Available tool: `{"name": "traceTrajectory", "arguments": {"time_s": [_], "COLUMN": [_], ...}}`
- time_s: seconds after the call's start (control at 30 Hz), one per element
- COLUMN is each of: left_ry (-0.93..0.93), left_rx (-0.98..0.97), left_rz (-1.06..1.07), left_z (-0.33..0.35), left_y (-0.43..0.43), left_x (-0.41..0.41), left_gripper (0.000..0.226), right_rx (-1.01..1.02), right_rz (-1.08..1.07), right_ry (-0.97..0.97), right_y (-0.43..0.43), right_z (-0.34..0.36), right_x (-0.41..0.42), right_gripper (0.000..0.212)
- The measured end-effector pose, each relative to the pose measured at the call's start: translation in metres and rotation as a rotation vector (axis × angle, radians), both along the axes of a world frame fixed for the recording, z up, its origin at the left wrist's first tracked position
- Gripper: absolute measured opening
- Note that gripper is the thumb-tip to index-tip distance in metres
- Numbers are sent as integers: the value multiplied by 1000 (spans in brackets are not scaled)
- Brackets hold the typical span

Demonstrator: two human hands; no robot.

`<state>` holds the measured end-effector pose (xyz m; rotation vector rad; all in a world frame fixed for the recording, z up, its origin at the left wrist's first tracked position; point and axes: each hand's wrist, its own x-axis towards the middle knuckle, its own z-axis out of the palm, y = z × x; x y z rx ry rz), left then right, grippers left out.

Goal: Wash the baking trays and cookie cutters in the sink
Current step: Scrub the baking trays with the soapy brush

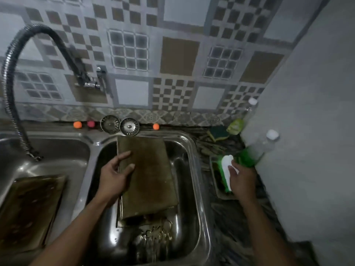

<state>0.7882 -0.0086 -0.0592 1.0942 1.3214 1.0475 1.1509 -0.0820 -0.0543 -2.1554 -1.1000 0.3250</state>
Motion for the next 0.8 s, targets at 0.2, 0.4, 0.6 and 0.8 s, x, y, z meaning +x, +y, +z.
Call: {"name": "traceTrajectory", "arguments": {"time_s": [0.2,0.4,0.6,0.8], "left_ry": [-27,-30,-51,-68], "left_rx": [-3,31,83,148], "left_rz": [14,67,60,10], "left_z": [-14,-9,0,20], "left_y": [4,2,2,-8], "left_x": [8,11,7,12], "left_gripper": [50,38,49,54], "right_rx": [-56,-77,165,237], "right_rz": [8,0,-22,270], "right_ry": [96,84,114,211], "right_y": [4,4,23,57], "right_z": [-23,-7,65,98], "right_x": [6,8,-26,-149], "right_gripper": [29,31,31,30]}}
